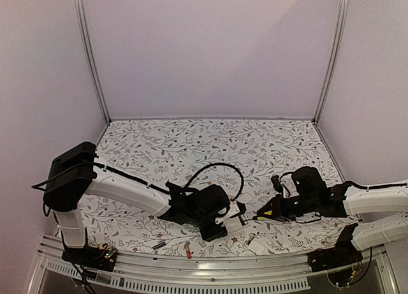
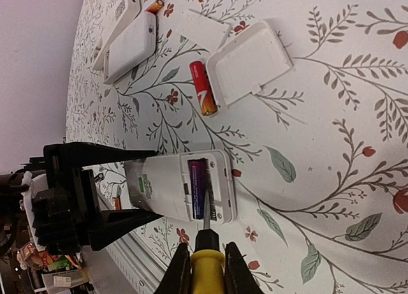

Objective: Unload the batteries from the remote control
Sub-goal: Remove the battery from the remote control without the battery cover.

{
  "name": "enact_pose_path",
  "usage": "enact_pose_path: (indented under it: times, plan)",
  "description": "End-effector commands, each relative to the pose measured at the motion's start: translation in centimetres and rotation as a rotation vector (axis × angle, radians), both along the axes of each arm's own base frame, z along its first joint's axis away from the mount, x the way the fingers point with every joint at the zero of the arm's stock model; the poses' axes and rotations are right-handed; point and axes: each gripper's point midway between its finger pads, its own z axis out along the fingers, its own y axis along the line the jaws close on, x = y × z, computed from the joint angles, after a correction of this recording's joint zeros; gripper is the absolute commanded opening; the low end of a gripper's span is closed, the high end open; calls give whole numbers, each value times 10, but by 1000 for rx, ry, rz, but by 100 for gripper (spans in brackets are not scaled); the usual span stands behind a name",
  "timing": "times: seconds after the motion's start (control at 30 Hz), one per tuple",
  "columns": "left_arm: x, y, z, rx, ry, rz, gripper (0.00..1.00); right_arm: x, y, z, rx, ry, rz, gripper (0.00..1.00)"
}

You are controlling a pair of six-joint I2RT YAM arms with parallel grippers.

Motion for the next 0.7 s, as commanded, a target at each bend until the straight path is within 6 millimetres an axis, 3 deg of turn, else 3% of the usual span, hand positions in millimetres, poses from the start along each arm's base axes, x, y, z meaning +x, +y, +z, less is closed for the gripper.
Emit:
enact_pose_path:
  times: [0.0, 0.23, 0.43, 0.53, 0.67]
  plan:
    - [-27, 66, -69, 306, 58, -48, 41, -5, 9, 4, 171, 25, 15, 0]
    - [-26, 67, -70, 315, 53, -47, 41, -7, 15, 21, 338, 39, 0, 0]
    - [-24, 67, -69, 319, 44, -43, 42, -5, 13, 31, 363, 32, -27, 0]
    - [-23, 64, -65, 304, 40, -41, 53, -1, 10, 38, 335, 5, -39, 0]
    - [-14, 52, -47, 236, 54, 1, 77, 11, -3, 54, 259, -73, -103, 0]
